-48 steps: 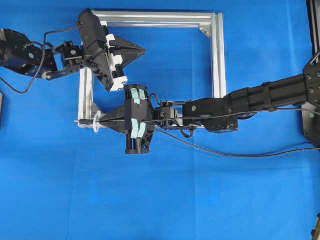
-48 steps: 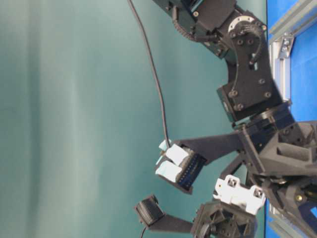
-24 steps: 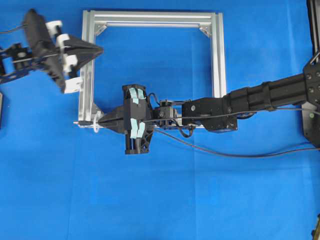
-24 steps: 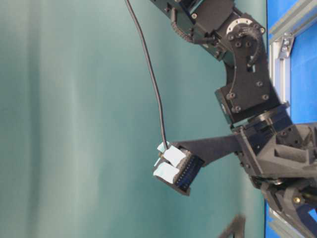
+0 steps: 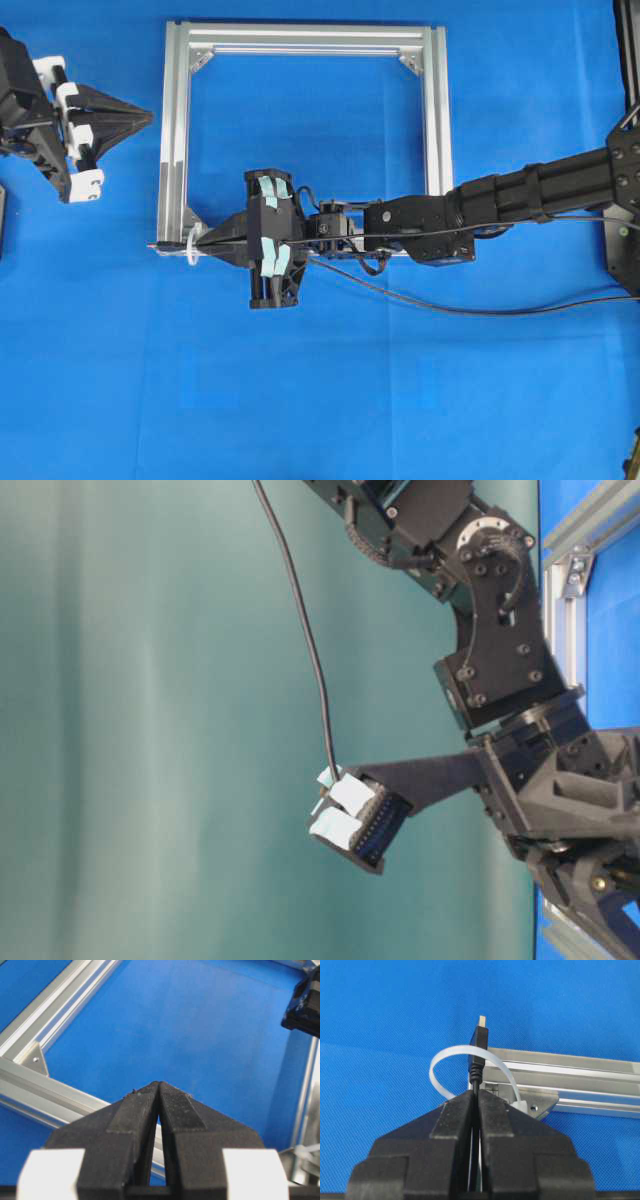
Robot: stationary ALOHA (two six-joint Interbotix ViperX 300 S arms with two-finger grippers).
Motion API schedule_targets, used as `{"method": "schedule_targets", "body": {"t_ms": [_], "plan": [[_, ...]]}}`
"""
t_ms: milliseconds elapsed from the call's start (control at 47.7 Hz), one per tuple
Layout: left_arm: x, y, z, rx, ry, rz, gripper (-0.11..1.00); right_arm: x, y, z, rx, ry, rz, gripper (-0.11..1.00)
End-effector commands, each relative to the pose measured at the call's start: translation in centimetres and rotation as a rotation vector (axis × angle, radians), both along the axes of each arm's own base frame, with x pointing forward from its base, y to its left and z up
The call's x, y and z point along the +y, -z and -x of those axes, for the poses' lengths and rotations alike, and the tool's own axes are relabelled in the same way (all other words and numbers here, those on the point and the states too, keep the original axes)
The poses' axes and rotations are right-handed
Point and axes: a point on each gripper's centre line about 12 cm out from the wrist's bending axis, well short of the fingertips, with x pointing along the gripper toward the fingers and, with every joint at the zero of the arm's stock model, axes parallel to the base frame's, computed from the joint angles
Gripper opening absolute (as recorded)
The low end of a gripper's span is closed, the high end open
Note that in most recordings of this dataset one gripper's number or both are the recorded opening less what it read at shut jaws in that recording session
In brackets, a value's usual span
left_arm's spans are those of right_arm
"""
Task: Insert the wire through the string loop located on the left side.
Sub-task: 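Move the open left gripper toward the plug emerging from the loop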
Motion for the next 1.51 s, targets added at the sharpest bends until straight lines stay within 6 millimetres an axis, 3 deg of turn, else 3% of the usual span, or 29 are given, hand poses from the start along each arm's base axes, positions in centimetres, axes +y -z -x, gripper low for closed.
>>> {"method": "schedule_targets", "body": {"t_ms": [0, 419, 985, 1090, 1320, 1383, 1488], "plan": [[-0.9, -0.4, -0.2, -0.018, 0.043, -0.006, 0.0, -0.2, -1.9, -0.6, -0.049, 0.004, -0.002, 0.06], [-7.4, -1.3, 0.8, -0.082, 0.342, -0.012, 0.0, -0.4, -1.9, -0.6, -0.051, 0.007, -0.002, 0.06], [-7.9, -1.3, 1.2, -0.071, 0.372, -0.008, 0.01, -0.4, -1.9, -0.6, -0.051, 0.007, 0.0, 0.06], [-8.1, -1.3, 1.2, -0.072, 0.378, -0.007, 0.18, -0.4, -1.9, -0.6, -0.051, 0.007, -0.002, 0.06], [-8.1, -1.3, 1.2, -0.071, 0.379, -0.008, 0.84, -0.4, -1.9, -0.6, -0.051, 0.009, 0.0, 0.06], [-8.1, -1.3, 1.2, -0.071, 0.38, -0.008, 0.92, -0.5, -1.9, -0.6, -0.051, 0.011, -0.002, 0.06], [-8.1, -1.2, 1.1, -0.064, 0.379, -0.003, 0.9, -0.6, -2.0, -0.6, -0.052, 0.012, -0.002, 0.06]]}}
